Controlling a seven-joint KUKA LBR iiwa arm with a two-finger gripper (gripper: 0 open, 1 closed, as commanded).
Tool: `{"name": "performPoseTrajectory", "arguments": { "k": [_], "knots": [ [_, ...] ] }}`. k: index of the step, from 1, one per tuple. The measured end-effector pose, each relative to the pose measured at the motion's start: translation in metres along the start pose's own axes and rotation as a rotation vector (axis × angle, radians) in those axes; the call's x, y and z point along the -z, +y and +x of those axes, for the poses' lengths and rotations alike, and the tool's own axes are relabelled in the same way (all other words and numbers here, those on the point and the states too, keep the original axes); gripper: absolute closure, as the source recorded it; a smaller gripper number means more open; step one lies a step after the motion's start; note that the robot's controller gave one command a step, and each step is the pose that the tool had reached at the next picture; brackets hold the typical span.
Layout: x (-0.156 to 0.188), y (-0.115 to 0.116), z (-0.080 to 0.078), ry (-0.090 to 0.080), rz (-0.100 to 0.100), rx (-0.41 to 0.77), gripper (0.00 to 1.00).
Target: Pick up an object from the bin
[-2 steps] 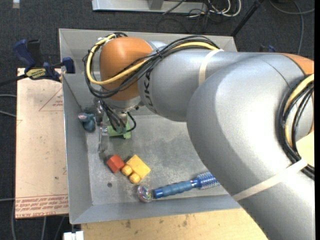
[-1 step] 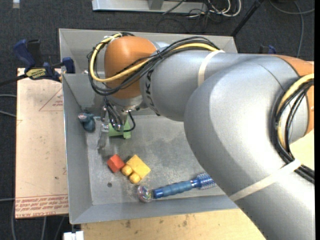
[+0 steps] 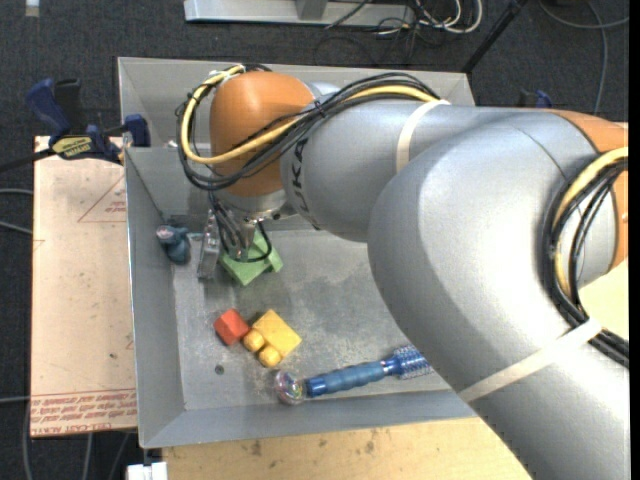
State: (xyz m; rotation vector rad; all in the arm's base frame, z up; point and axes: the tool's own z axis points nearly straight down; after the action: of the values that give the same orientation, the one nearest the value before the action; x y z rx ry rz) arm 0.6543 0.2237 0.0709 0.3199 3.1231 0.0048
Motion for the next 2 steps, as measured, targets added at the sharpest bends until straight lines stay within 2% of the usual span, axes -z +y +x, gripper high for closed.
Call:
{"name": "performPoseTrajectory", "arguments": {
  "k": [1, 2],
  "knots": [
    [-0.001, 0.0, 0.002, 0.01, 0.003, 0.0, 0.0],
    [0.0, -0.045, -0.008, 0.0, 0.003, 0.35, 0.0]
  ]
}}
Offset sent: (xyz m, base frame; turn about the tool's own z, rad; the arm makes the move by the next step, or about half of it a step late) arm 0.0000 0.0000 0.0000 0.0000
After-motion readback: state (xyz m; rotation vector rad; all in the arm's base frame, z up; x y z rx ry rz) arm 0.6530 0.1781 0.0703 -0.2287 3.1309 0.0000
